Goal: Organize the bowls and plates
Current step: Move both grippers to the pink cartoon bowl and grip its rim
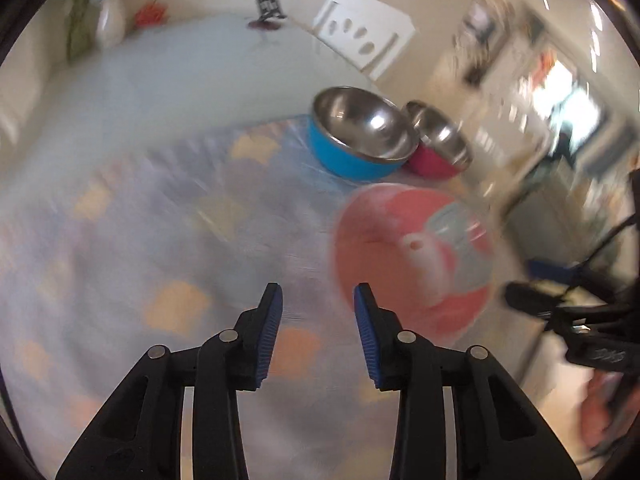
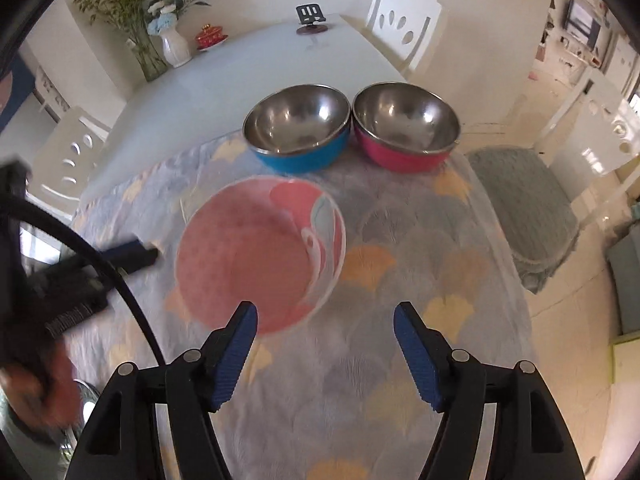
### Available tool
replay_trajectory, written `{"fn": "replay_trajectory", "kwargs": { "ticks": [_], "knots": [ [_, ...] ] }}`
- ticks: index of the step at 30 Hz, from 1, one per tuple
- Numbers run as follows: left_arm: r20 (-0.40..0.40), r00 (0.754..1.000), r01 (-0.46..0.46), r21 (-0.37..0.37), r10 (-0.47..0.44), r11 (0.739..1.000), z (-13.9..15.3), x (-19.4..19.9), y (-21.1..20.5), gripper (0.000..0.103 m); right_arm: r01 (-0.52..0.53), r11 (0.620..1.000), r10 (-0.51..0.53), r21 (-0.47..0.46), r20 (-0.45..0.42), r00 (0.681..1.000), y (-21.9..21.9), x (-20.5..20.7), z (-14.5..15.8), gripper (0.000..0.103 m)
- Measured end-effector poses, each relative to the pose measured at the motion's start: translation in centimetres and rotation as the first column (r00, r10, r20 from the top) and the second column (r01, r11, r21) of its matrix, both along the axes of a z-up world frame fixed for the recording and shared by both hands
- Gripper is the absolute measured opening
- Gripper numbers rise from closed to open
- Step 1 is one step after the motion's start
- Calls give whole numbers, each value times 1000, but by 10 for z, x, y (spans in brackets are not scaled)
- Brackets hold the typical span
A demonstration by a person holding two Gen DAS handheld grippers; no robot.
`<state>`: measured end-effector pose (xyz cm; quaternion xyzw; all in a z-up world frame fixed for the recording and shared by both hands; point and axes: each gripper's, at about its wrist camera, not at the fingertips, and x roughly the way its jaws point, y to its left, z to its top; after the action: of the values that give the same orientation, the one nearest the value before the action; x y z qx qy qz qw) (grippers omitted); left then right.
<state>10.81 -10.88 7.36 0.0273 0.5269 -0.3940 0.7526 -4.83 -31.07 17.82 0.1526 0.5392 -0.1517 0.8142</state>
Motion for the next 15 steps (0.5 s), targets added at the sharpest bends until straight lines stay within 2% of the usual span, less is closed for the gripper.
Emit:
{"fn": "replay_trajectory", "kwargs": {
  "ticks": [2,3,7,10,15],
  "knots": [
    [-82,996,-52,-66,47,996,-6,-6,4,33,-24,1000,24,11,-7,1000,-7,7,-8,69],
    [-90,994,-77,-79,70,994,-6,-10,4,33,-42,999,42,13,-14,999,-10,8,-12,69],
    [-37,992,-122,10,122,992,-10,-15,-13,33,-106,994,107,11,-36,994,-22,19,-32,69],
    [-55,984,-166,20,167,986,-15,-10,-15,33,-133,989,135,56,-35,990,-32,29,-45,69],
    [-75,969,-232,39,234,972,-28,-8,-22,33,-207,976,210,73,-33,977,-38,44,-57,69]
  ]
}}
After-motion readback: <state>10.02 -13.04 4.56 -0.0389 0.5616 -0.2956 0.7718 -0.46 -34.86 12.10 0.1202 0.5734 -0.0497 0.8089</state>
